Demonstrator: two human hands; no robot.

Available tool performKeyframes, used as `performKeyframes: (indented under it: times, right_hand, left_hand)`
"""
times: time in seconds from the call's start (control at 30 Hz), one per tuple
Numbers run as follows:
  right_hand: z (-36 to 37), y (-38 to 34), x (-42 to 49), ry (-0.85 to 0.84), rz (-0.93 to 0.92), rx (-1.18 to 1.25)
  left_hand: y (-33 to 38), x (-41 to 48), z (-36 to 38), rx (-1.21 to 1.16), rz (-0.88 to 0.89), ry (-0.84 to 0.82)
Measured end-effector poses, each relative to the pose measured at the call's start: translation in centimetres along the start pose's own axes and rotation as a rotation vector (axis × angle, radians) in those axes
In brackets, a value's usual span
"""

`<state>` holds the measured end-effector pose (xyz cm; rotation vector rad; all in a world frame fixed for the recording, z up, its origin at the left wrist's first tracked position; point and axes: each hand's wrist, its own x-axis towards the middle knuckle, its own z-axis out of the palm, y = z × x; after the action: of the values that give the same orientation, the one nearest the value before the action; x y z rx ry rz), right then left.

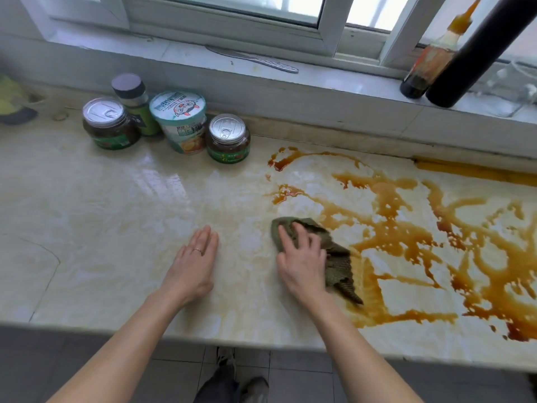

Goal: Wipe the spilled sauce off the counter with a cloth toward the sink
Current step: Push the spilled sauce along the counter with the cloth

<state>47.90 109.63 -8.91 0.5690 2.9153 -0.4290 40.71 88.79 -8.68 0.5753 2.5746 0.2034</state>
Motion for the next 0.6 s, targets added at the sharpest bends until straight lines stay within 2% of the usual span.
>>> performKeyframes:
  times: [0.1, 0.17, 0.3, 0.37, 0.5, 0.6]
  right_hand:
    - [1.0, -2.4, 0.2, -0.023, -0.180, -0.058]
    - [0.4, -1.9, 2.7, -0.024, -0.203, -0.119]
    - [-1.1, 0.4, 4.7, 0.042, 0.013, -0.138]
    - [-0.5, 0.0, 3.9, 0.102, 0.035, -0.087]
    - [1.9, -3.3, 2.0, 0.150, -0.210, -0.008]
    - [2.0, -3.5, 4.8, 0.134, -0.275, -0.045]
  left_hand:
    - [0.2, -0.2, -0.3, 0.015, -0.009, -0.019]
    - [0.2, 0.0, -0.7, 0.023, 0.008, -0.028]
    - [0.1, 0.3, -1.3, 0.003, 0.025, 0.001]
    - [0.4, 0.3, -1.5, -0.015, 0.021, 0.039]
    - [2.1, 0.4, -2.0, -0.060, -0.042, 0.178]
    - [3.1, 1.8, -2.9, -0.089, -0.023, 0.242]
